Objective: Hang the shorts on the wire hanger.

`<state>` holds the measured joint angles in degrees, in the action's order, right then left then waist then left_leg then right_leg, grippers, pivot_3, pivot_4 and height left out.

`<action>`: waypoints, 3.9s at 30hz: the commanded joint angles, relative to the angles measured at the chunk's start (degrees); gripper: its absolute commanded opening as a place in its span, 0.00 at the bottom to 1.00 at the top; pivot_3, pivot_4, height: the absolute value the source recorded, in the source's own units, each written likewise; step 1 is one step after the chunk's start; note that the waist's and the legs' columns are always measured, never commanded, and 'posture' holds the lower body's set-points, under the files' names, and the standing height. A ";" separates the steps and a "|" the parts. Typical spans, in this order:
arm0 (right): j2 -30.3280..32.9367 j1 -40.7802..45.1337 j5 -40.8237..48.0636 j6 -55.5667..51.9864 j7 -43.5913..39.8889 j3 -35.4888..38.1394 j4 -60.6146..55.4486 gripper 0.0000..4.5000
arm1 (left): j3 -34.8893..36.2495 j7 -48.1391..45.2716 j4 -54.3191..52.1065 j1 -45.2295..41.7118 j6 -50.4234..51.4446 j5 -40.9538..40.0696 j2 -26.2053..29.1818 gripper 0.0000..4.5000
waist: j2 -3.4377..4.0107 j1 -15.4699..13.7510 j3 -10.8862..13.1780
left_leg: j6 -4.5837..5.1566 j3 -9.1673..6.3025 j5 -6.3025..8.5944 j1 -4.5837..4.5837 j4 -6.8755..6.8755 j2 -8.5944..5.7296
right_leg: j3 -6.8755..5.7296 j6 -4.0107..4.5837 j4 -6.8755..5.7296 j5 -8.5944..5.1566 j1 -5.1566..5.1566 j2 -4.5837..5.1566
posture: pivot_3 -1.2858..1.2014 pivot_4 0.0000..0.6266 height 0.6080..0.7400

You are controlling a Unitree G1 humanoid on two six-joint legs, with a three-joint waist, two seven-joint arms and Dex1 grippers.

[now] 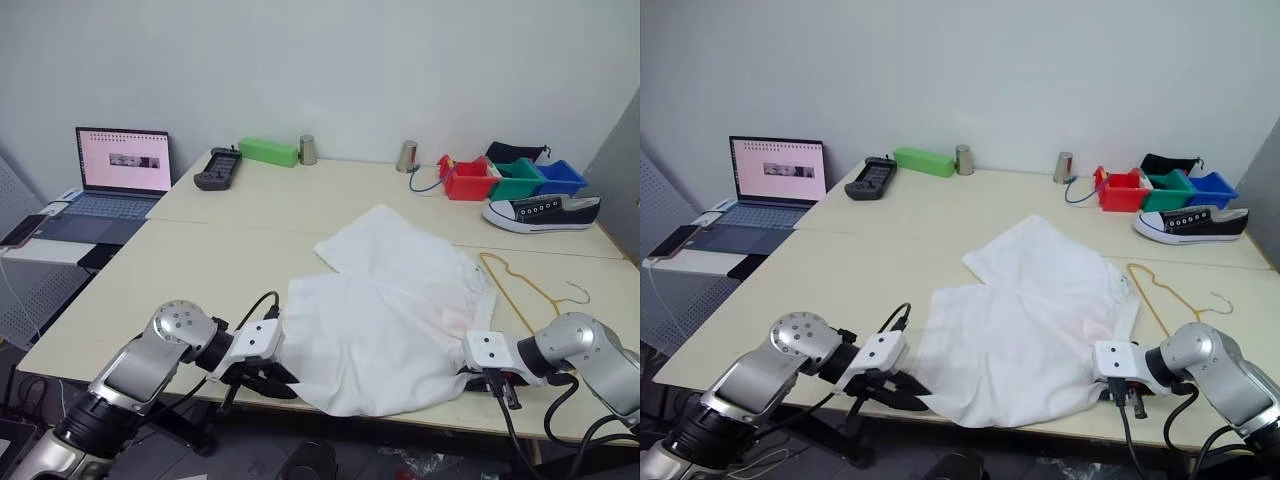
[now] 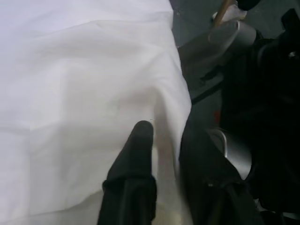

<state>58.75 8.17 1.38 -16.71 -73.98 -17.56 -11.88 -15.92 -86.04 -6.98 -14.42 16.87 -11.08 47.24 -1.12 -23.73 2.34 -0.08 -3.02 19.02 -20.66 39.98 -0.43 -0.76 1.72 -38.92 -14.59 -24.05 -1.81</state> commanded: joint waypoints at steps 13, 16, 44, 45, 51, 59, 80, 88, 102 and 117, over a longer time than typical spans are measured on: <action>1.98 0.26 18.66 -25.04 3.42 17.57 -15.72 1.00 | 4.52 -5.79 -4.84 -6.54 4.96 -9.03 6.79 0.99 | 0.07 0.09 0.05 | 0.00 -0.06 0.00 0.01 0.00 0.00 | -0.08 -0.08 0.03 -0.06 -0.01 -0.03 | 0.66 0.00 1.00; -3.45 1.72 17.92 -32.42 14.25 22.00 -11.13 1.00 | 5.26 -0.55 -4.95 -14.03 11.47 -12.86 1.16 0.99 | -0.02 -0.03 0.03 | 0.00 -0.05 0.00 -0.03 0.02 -0.01 | -0.08 -0.10 0.03 -0.06 0.01 -0.03 | 0.66 0.00 1.00; -14.00 6.21 8.94 -40.19 45.43 29.71 19.00 1.00 | -4.41 23.98 8.82 -27.61 2.57 -3.69 -33.15 0.99 | 0.06 7.33 -0.11 | 0.03 0.09 -0.01 0.31 0.00 0.05 | 0.28 0.37 -0.06 0.35 0.36 -0.05 | 0.64 0.00 1.00; -14.44 6.65 9.45 -40.82 45.25 29.93 19.98 1.00 | -4.31 23.84 8.62 -27.54 2.73 -3.70 -32.99 0.99 | 0.06 7.70 -0.11 | 0.03 0.09 -0.01 0.33 -0.01 0.07 | 0.29 0.39 -0.06 0.35 0.39 -0.05 | 0.64 0.00 1.00; -15.32 7.50 12.75 -43.75 41.84 30.04 22.64 1.00 | -3.79 23.30 7.66 -26.74 3.42 -3.84 -31.06 0.99 | 0.07 8.96 -0.11 | 0.07 0.04 0.02 0.78 -0.15 0.10 | 0.27 0.49 -0.06 0.27 0.74 -0.06 | 0.64 0.00 1.00; -15.12 9.41 14.19 -43.79 39.39 29.16 28.15 0.76 | -3.89 23.88 7.53 -27.01 3.49 -3.71 -30.58 1.00 | 0.03 9.83 -0.12 | 0.08 -0.01 0.02 0.81 -0.15 0.09 | 0.24 0.49 -0.05 0.27 0.79 -0.05 | 0.65 0.00 1.00; -15.37 11.17 12.62 -37.85 42.77 30.34 32.80 0.01 | -2.74 26.39 7.91 -25.97 2.99 -3.00 -30.55 1.00 | -0.18 9.83 -0.25 | 0.09 -0.03 0.03 0.86 -0.14 0.12 | 0.26 0.48 -0.05 0.26 0.84 -0.05 | 0.65 0.00 1.00; -15.46 7.48 12.00 -35.51 48.80 34.58 13.42 0.01 | -0.15 28.97 6.91 -23.73 5.02 -3.98 -29.43 1.00 | 0.14 9.90 -0.14 | 0.09 -0.09 0.03 0.79 -0.16 0.12 | 0.31 0.47 -0.04 0.26 0.77 -0.03 | 0.63 0.00 1.00; -6.74 9.12 -7.99 -0.65 52.10 20.55 5.70 0.01 | 11.07 31.02 20.56 -32.94 2.79 -4.52 -22.61 1.00 | 0.16 11.33 -0.07 | 0.09 -0.08 0.03 0.79 -0.22 0.09 | 0.18 0.24 0.04 0.09 0.76 -0.04 | 0.64 0.00 1.00; -3.39 22.20 -20.40 51.05 51.04 10.95 19.87 0.01 | 9.73 12.98 47.93 -46.06 -13.66 0.94 -14.59 1.00 | 0.03 12.13 0.02 | 0.06 -0.04 0.02 0.78 -0.31 0.03 | 0.18 0.51 0.05 0.14 0.76 -0.04 | 0.64 0.00 1.00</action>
<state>55.72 27.45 -18.19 30.81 -23.10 -7.15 8.40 -5.97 -70.54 39.02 -57.45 5.74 -11.13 32.38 -1.09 -11.60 2.35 -0.02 -3.05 19.03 -19.89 39.67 -0.39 -0.56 2.24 -38.88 -14.44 -23.29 -1.82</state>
